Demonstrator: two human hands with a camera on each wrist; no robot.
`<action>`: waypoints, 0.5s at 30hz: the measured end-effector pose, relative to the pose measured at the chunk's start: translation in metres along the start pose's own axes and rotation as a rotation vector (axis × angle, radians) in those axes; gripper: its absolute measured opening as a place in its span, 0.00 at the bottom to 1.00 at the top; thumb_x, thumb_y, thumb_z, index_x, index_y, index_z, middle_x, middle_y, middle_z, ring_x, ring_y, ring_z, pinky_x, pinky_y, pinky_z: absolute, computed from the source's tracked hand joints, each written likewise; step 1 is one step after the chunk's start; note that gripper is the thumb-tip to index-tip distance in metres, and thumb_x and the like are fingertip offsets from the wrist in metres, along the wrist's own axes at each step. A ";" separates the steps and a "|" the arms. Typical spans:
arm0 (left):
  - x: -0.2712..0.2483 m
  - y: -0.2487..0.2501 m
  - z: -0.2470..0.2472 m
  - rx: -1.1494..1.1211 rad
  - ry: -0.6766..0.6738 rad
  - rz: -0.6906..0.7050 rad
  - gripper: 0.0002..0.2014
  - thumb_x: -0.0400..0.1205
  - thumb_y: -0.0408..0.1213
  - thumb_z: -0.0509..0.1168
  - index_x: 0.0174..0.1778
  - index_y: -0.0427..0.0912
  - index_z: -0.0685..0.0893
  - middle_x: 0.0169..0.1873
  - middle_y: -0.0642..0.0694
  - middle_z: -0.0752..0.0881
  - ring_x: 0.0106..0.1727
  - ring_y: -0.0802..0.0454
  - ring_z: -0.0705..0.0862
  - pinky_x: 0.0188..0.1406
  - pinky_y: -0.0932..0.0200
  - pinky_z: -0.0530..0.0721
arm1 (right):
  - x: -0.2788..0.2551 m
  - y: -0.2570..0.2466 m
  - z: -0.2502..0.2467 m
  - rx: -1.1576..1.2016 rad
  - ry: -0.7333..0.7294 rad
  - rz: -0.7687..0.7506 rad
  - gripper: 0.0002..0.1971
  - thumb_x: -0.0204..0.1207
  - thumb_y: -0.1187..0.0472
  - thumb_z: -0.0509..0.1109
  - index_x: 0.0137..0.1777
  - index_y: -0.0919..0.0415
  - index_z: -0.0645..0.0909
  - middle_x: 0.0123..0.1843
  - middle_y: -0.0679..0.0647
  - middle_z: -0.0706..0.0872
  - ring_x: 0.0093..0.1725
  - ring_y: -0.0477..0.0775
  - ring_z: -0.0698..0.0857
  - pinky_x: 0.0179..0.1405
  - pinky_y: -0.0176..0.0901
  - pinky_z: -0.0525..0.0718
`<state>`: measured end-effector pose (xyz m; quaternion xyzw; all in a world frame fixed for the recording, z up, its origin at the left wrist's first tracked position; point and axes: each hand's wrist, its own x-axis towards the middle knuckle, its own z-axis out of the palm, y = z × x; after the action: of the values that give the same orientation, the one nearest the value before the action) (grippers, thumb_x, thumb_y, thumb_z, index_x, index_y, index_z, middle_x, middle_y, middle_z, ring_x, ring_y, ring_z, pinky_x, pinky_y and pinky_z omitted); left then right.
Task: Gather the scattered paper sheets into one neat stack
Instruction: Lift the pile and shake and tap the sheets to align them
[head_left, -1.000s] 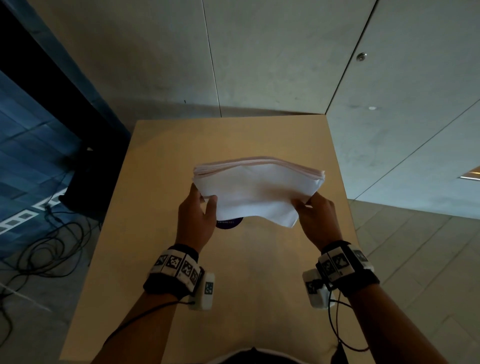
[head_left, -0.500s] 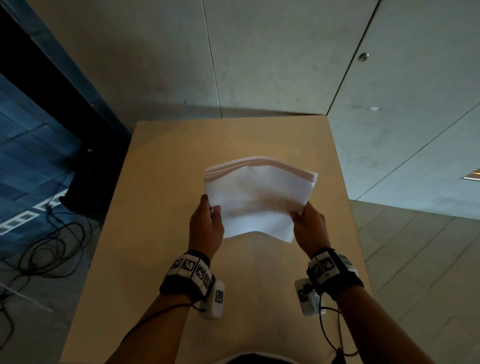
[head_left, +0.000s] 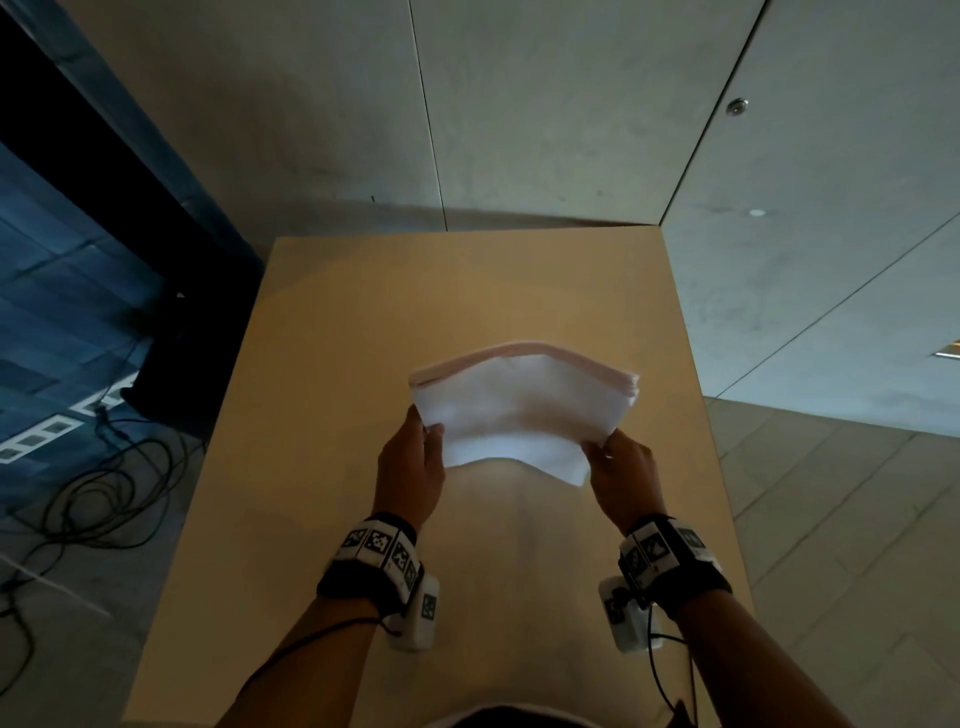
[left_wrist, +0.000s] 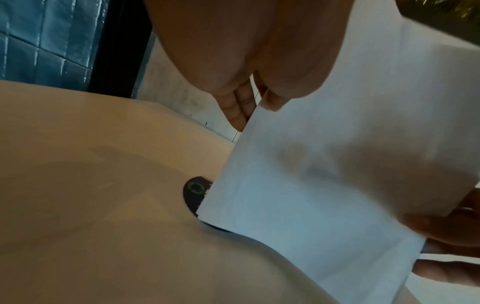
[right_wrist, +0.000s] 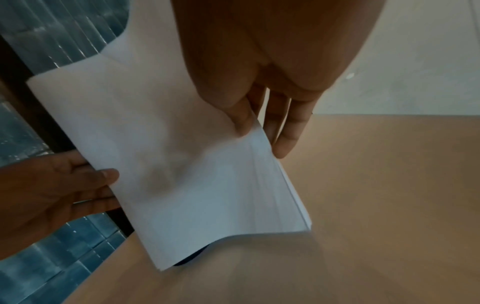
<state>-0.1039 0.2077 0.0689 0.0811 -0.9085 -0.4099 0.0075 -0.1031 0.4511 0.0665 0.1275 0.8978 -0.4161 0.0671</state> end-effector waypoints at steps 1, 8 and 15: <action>0.001 0.002 -0.003 -0.004 0.027 0.031 0.15 0.87 0.38 0.58 0.65 0.33 0.78 0.51 0.37 0.89 0.53 0.42 0.88 0.49 0.55 0.83 | -0.001 -0.002 -0.002 0.007 0.016 -0.008 0.10 0.81 0.64 0.64 0.54 0.67 0.85 0.50 0.64 0.91 0.47 0.63 0.87 0.41 0.41 0.74; -0.002 -0.003 0.002 0.051 -0.057 -0.020 0.19 0.87 0.40 0.58 0.69 0.31 0.75 0.57 0.36 0.87 0.58 0.42 0.86 0.55 0.52 0.84 | 0.002 0.002 -0.001 0.019 -0.056 0.055 0.12 0.80 0.63 0.65 0.60 0.66 0.83 0.55 0.64 0.90 0.52 0.64 0.88 0.44 0.42 0.76; 0.014 0.033 -0.017 0.194 -0.021 0.191 0.11 0.85 0.33 0.60 0.61 0.36 0.81 0.42 0.41 0.89 0.44 0.40 0.88 0.40 0.61 0.76 | 0.018 0.017 -0.011 0.135 -0.232 0.194 0.21 0.70 0.62 0.71 0.65 0.54 0.81 0.59 0.57 0.89 0.57 0.63 0.88 0.56 0.57 0.87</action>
<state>-0.1212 0.2138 0.1042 -0.0099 -0.9474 -0.3186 0.0293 -0.1155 0.4734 0.0574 0.1688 0.8376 -0.4789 0.2016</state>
